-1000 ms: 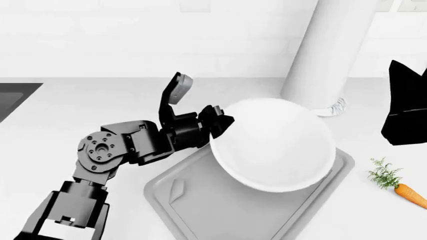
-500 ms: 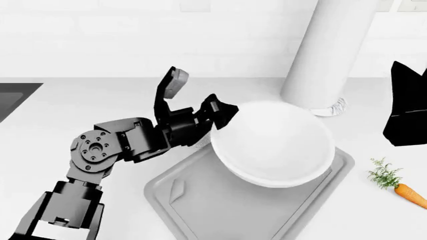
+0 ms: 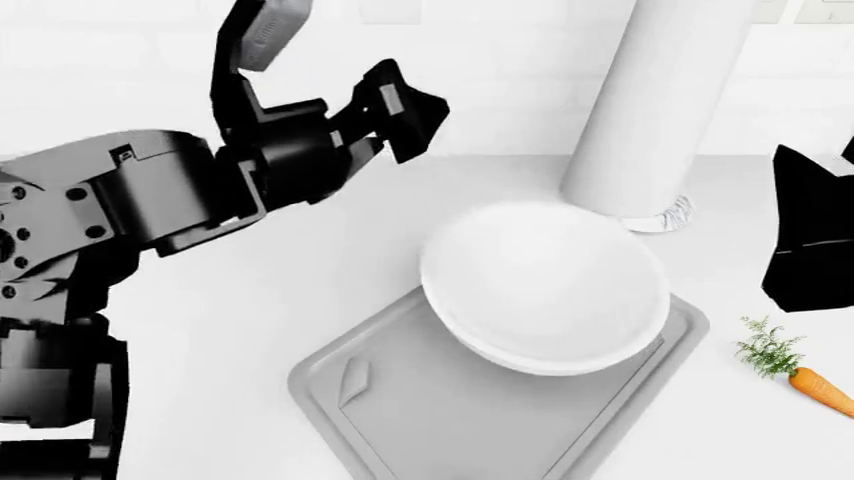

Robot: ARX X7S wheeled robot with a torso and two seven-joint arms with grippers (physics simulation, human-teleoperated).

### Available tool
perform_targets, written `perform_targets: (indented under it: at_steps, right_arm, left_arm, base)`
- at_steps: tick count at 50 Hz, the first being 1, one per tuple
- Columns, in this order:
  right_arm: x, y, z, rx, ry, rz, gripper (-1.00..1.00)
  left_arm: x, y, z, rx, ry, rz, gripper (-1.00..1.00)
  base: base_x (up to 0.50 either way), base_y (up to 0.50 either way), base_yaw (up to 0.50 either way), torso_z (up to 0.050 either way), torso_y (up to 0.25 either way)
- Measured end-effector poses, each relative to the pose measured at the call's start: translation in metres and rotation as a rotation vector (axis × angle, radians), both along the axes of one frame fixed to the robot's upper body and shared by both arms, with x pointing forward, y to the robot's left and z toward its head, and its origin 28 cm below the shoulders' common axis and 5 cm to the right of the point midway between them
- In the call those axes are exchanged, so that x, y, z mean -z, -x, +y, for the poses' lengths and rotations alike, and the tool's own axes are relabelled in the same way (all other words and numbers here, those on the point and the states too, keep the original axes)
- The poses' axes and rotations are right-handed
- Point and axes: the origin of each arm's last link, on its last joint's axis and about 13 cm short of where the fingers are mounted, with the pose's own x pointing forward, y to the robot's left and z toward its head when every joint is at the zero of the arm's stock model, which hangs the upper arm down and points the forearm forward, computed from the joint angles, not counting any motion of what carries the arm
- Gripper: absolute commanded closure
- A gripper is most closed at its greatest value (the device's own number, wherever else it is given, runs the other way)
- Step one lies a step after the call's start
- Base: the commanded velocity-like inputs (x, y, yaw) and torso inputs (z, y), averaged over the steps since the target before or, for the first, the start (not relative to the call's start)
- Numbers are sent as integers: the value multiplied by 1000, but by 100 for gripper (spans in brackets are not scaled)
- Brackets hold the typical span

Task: Place the two vegetables and bowl onto the tray for setting up a vegetable dip station.

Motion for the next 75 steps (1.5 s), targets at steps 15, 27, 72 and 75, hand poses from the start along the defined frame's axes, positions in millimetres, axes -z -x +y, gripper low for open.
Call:
perform_targets:
  at_steps: [15,27,72,75]
  right_arm:
    - [-3,4,-7,-13,33,158,-100]
    - [-10,16,-15,-51,65,221,-100]
    - [-6,-23,-79,96,199,704,-100]
    - [-1,-30,-81,94,199,716,-100]
  left_arm:
    - [-63,57,10,-162,-236,-124,-100]
    - [-77,103,13,-269,-424,-205,-100]
    - [-96,136,16,-440,-582,-248,-100]
    - [-98,137,15,-446,-586,-250,-100]
  base:
    - [0,0,0,0,0]
    - [0,0,0,0,0]
    - [0,0,0,0,0]
    - [0,0,0,0,0]
